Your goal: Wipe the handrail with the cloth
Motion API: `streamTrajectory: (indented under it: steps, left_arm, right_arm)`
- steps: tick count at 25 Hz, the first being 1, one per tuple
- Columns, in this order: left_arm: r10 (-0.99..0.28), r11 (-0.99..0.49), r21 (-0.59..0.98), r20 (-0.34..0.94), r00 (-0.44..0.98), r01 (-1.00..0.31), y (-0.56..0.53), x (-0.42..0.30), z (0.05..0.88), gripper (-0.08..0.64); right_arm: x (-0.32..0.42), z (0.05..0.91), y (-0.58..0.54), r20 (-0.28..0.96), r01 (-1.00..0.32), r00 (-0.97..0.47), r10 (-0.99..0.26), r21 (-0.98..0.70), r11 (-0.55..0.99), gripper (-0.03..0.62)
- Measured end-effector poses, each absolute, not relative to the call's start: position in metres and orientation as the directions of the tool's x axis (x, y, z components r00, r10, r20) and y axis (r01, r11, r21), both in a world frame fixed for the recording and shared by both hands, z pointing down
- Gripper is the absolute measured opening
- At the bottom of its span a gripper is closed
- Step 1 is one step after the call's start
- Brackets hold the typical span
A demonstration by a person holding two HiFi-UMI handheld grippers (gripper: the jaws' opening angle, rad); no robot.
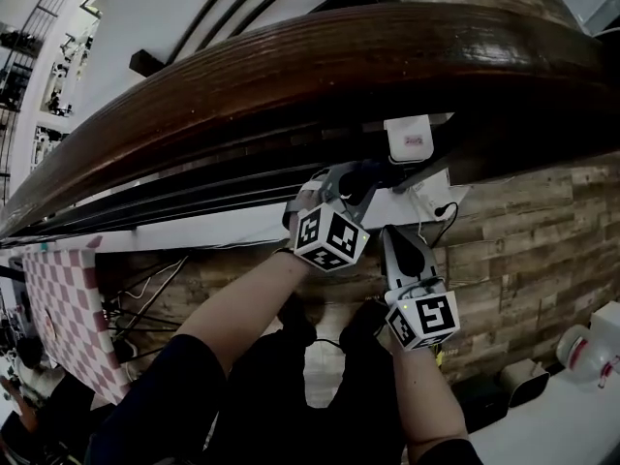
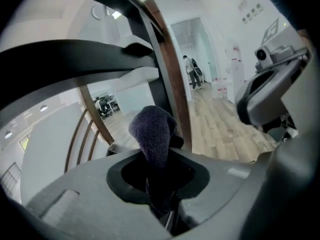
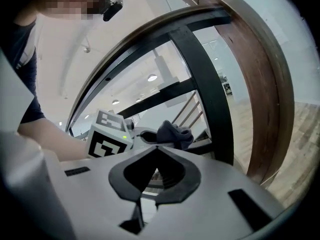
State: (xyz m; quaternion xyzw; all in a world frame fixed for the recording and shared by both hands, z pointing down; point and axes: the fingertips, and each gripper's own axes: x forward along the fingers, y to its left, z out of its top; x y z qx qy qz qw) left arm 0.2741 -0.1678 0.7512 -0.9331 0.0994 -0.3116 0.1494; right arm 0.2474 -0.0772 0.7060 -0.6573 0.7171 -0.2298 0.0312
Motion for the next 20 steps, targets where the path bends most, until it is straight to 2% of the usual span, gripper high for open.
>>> streamTrajectory:
  steps: [3, 9, 14, 20]
  left_arm:
    - [-0.277, -0.926, -0.373, 0.585, 0.762, -0.051, -0.166, 0.288, 0.761, 0.065]
    - [-0.303, -0.923, -0.375, 0.584, 0.753, -0.081, -0.177, 0.272, 0.763, 0.066]
    - [-0.363, -0.916, -0.369, 0.587, 0.724, -0.159, -0.2, 0.218, 0.761, 0.065]
    - [-0.449, -0.889, -0.373, 0.599, 0.663, -0.266, -0.238, 0.12, 0.76, 0.066]
  right_arm:
    - [0.247, 0.709, -0.07, 0.277, -0.927, -0.136, -0.951, -0.375, 0.023, 0.011]
    - [0.235, 0.71, -0.066, 0.303, -0.928, -0.145, -0.942, -0.372, 0.023, 0.011]
    - [0.198, 0.704, -0.082, 0.305, -0.926, -0.2, -0.931, -0.37, 0.078, 0.011]
    - [0.13, 0.697, -0.108, 0.311, -0.903, -0.31, -0.898, -0.391, 0.177, 0.011]
